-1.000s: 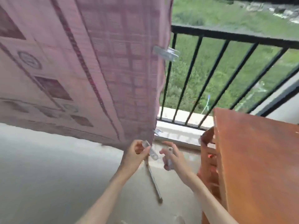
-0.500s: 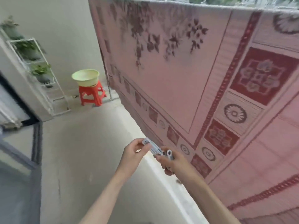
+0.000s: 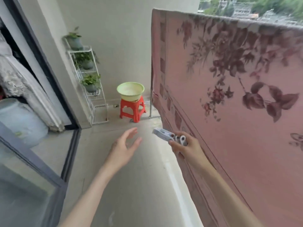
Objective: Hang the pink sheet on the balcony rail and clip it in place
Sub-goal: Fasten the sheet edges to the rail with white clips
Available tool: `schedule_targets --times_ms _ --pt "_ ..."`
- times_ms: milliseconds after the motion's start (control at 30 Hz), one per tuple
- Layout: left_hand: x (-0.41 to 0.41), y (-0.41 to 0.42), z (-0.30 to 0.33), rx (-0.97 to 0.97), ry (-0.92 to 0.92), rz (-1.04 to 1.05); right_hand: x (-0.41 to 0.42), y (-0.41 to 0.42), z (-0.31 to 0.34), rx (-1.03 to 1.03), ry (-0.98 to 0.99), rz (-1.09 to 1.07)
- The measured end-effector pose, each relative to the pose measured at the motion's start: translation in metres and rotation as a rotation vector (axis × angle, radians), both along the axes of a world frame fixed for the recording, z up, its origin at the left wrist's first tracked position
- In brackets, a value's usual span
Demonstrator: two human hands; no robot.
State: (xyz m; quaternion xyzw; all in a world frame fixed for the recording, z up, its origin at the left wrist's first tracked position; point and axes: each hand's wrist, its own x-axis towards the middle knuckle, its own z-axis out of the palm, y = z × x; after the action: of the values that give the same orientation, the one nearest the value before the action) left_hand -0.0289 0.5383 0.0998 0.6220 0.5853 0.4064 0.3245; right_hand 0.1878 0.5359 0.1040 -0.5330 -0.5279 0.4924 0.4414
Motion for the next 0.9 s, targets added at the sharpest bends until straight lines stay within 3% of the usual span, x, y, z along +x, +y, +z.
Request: schedule_targets --times_ms 233,533,800,900 --pt "-0.062 0.167 -0.011 -0.063 -0.231 0.010 -0.103 0.182 -0.024 -0.021 0.040 0.237" --pt "-0.185 0.453 0.003 -0.048 -0.500 0.153 -0.179 0.443 -0.019 -0.028 -0.061 -0.012" --pt "-0.164 0.666 -0.018 -0.185 -0.384 -0.114 -0.167 0.643 -0.015 -0.008 -0.180 -0.212" --pt "-0.163 0.756 -0.025 -0.168 -0.248 -0.241 -0.165 0.728 -0.023 -0.006 -0.201 -0.241"
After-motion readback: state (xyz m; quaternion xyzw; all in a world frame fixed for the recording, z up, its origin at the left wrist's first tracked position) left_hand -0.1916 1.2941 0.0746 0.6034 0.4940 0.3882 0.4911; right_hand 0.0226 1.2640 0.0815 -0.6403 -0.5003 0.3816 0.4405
